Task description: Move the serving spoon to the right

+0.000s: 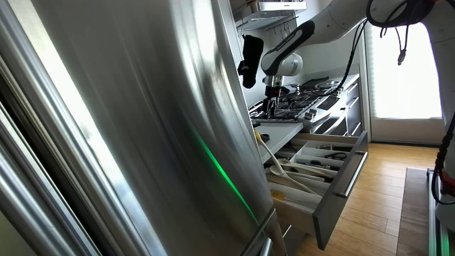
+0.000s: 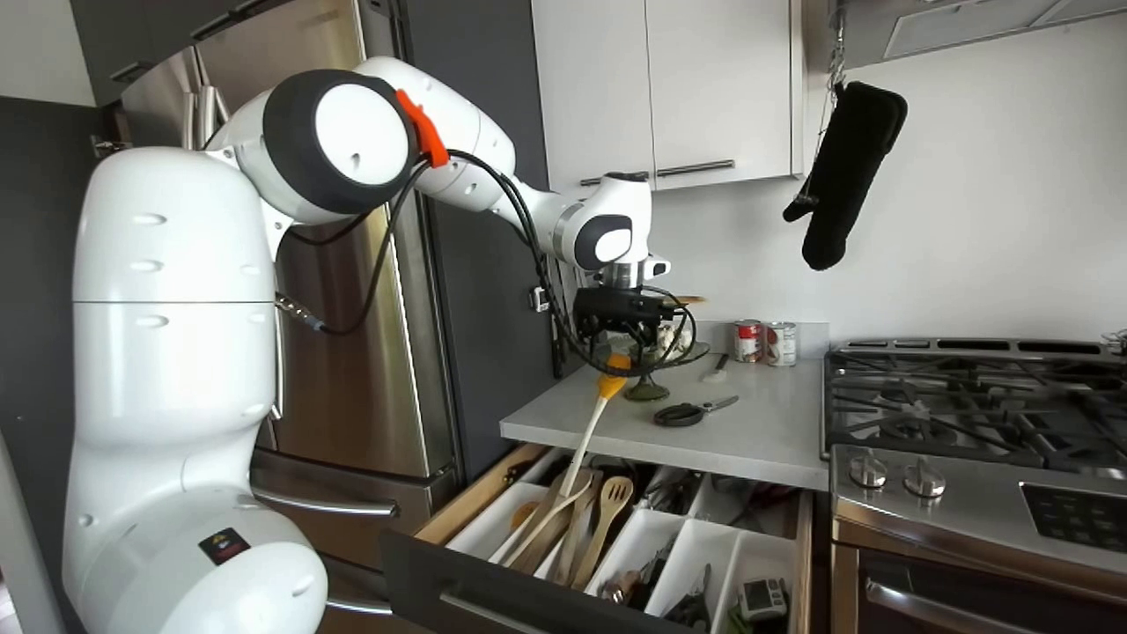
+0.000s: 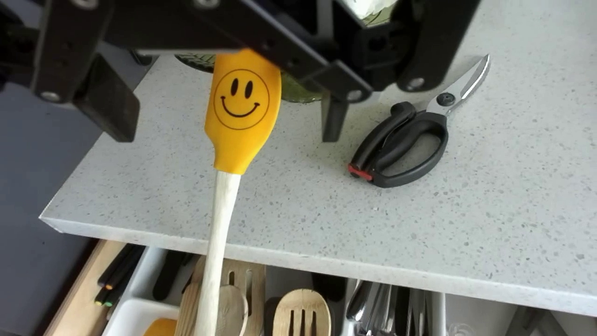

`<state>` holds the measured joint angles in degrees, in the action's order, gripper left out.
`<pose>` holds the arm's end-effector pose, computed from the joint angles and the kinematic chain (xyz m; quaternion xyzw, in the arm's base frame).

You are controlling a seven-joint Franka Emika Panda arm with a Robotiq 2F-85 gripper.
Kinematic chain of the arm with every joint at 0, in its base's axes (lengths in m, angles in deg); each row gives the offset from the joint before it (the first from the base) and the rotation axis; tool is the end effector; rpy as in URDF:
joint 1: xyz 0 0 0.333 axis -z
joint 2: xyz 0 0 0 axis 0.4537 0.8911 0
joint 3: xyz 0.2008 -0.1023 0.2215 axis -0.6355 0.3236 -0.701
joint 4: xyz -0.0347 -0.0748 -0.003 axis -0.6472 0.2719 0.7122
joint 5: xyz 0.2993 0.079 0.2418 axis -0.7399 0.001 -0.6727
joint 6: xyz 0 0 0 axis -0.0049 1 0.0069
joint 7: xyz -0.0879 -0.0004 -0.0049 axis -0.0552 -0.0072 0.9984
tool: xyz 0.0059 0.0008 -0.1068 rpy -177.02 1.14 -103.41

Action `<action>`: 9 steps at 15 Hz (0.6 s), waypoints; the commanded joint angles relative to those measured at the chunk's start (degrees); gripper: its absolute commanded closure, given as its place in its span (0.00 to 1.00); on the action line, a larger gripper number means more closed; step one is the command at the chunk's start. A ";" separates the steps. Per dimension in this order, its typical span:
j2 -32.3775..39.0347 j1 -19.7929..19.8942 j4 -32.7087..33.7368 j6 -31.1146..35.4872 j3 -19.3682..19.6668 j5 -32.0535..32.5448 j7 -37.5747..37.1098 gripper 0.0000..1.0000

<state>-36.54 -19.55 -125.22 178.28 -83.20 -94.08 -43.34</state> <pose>0.6150 -0.1097 0.4647 -0.9784 -0.0957 -0.1573 0.0940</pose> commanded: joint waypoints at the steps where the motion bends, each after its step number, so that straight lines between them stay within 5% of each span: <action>1: -0.58 -0.81 -3.58 6.09 -0.87 2.54 -3.26 0.00; 9: -4.66 -4.71 -18.91 21.34 -1.92 11.02 -23.84 0.00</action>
<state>-38.15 -22.92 -137.13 192.97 -84.54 -85.13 -60.91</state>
